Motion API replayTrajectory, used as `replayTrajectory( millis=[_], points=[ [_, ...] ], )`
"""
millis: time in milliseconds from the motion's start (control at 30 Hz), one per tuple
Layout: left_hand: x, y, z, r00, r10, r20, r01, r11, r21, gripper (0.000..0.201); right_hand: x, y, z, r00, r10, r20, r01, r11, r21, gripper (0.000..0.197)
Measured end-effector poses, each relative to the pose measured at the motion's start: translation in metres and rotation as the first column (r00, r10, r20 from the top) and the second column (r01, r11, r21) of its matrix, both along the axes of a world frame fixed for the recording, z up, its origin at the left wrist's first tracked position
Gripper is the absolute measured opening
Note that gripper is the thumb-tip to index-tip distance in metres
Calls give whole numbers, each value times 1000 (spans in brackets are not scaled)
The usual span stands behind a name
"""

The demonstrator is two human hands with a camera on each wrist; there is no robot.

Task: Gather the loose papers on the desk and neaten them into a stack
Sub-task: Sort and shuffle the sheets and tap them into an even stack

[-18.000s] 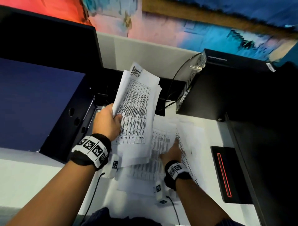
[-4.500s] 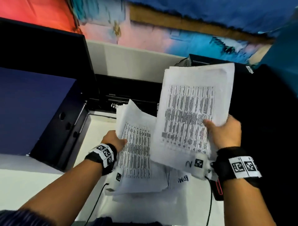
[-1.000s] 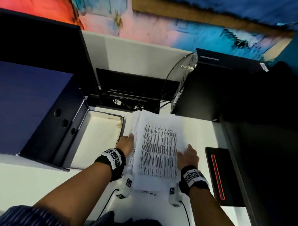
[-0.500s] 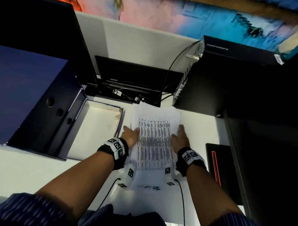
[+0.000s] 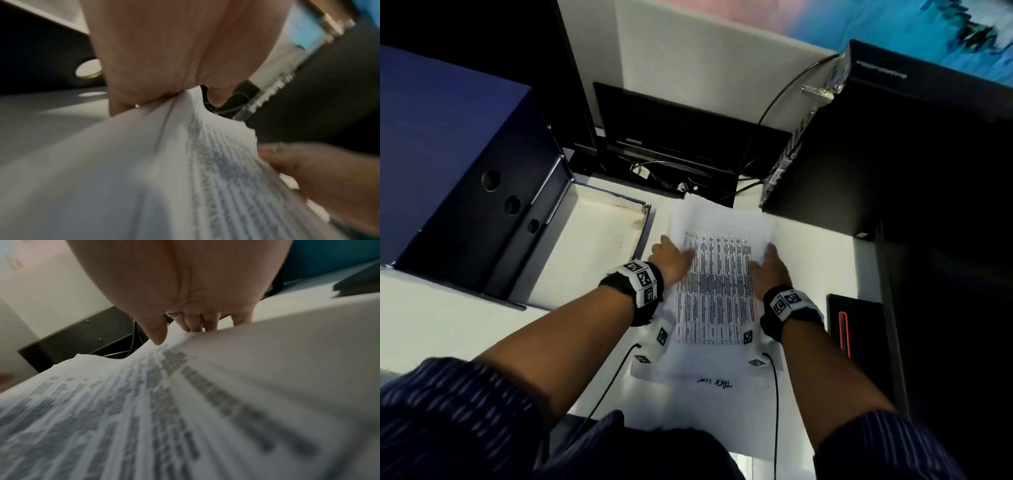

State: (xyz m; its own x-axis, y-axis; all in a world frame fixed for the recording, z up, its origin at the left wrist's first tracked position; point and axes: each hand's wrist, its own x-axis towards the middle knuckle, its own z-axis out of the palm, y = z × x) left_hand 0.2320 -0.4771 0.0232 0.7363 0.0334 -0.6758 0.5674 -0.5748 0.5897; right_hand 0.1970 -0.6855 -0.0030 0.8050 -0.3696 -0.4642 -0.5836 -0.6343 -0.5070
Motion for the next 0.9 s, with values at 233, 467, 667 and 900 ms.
replayTrajectory(
  millis=[233,467,667,900],
  points=[
    [-2,4,-5,999,13,41,-10,996,-91,86,1,2,-14,999,41,26,-44,992,115,75],
    [-9,25,2,990,33,138,3,968,-251,28,-31,-6,-11,969,-240,55,229,961,153,116],
    [-5,36,78,915,194,354,71,786,-614,38,-30,-11,87,826,-363,432,162,886,434,39],
    [-8,28,130,526,191,829,199,920,-338,19,-43,27,169,556,-492,670,83,835,544,18]
  ],
)
